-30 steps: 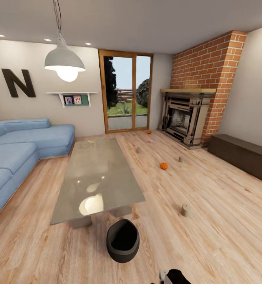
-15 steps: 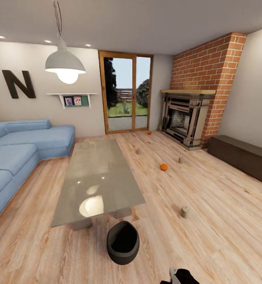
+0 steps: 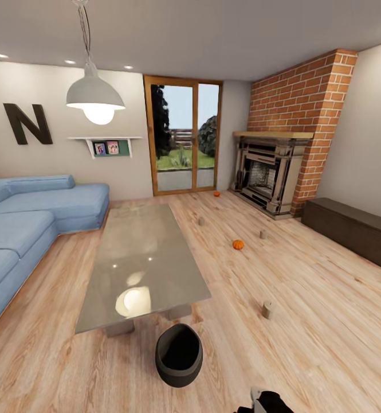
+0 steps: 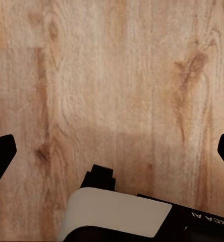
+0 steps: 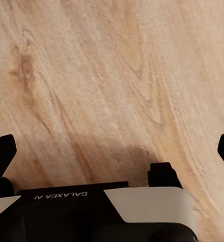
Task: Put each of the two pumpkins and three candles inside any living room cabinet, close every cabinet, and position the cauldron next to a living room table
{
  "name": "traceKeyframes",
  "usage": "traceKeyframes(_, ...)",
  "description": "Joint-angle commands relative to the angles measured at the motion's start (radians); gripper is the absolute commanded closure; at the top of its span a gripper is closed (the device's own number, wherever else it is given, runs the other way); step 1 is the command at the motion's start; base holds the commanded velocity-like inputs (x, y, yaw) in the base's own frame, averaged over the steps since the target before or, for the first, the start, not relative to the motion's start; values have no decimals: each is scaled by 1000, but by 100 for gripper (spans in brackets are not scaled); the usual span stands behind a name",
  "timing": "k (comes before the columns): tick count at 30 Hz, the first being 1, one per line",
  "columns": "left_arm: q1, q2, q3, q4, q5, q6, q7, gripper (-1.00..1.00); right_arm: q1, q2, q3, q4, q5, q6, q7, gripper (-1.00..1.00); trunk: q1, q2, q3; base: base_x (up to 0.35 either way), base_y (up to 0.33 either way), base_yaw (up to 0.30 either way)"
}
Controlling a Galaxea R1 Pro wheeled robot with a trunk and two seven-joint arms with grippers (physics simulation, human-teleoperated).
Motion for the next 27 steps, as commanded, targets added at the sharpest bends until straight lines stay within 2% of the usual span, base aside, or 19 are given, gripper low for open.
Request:
traceKeyframes(1,0,0,0,3,-3,-2,0,-100,0,-1,0,0,0,-1,0,-100,0,0,0,0,0,0)
traceKeyframes(12,0,-1,-2,8,-9,-5,-2,-100,0,0,4,8,0,-57,0,-100,0,0,0,-14,0,0)
traceKeyframes(20,0,-1,-2,8,-9,-6,-2,-100,0,-1,5,8,1,-60,0,-100,0,0,0,-253,0,0)
traceKeyframes(27,0,0,-2,9,-12,-35,-3,-100,0,-1,6,8,1,-61,0,-100,0,0,0,-103,0,0)
